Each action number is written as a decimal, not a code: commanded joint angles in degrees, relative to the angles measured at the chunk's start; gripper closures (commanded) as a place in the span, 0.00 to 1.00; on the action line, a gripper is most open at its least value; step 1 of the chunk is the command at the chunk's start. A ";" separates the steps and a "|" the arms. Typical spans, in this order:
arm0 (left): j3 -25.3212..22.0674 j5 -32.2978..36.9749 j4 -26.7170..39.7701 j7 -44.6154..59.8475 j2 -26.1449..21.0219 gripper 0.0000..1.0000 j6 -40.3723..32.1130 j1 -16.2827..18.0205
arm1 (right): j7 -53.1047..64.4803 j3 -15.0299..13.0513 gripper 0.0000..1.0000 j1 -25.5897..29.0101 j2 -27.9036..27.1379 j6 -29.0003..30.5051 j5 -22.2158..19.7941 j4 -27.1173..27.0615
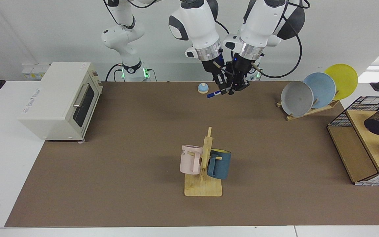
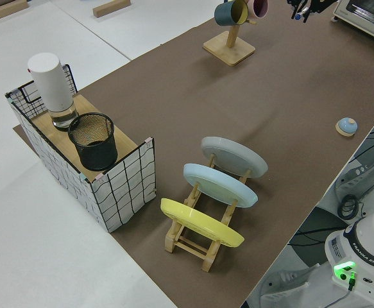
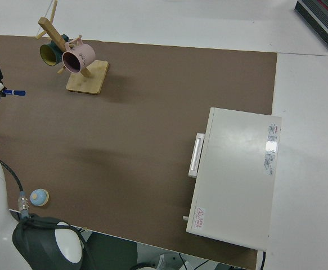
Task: Put markers into pen holder
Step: 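Open the right gripper while the left gripper pulls the marker away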
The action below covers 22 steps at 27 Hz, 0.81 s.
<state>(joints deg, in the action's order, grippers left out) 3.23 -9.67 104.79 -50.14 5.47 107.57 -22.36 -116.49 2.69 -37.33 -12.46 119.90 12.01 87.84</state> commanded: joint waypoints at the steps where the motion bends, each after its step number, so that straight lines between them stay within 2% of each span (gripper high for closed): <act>1: -0.86 -0.70 1.47 -0.92 0.77 0.72 1.59 -0.93 | 0.91 0.30 1.00 0.07 0.33 1.48 -0.41 1.02; 3: -0.86 -0.70 1.39 -0.92 0.77 0.76 1.59 -0.93 | 0.91 0.30 1.00 0.07 0.33 1.48 -0.41 1.02; 7: -0.86 -0.61 1.47 -1.36 0.77 1.00 1.33 -0.85 | 0.91 0.30 1.00 0.07 0.33 1.48 -0.41 1.02; 17: -0.95 -0.70 1.39 -2.24 0.77 1.00 1.15 -0.58 | 1.44 0.30 1.00 0.16 0.33 1.48 -0.41 1.02; 19: -0.95 -0.70 1.39 -2.33 0.77 1.00 1.07 -0.50 | 1.53 0.30 0.77 0.33 0.33 1.48 -0.41 1.02; 21: -0.95 -0.61 1.39 -2.24 0.77 1.00 0.98 -0.49 | 1.53 0.21 0.46 0.51 0.33 1.39 -0.32 1.02; 22: -0.95 -0.61 1.30 -2.24 0.77 1.00 0.89 -0.49 | 1.53 0.21 0.25 0.68 0.41 1.39 -0.41 1.02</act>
<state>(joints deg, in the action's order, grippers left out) 3.21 -9.78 104.85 -52.19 5.46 107.50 -22.36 -115.35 2.68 -37.36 -12.58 120.29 11.84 87.93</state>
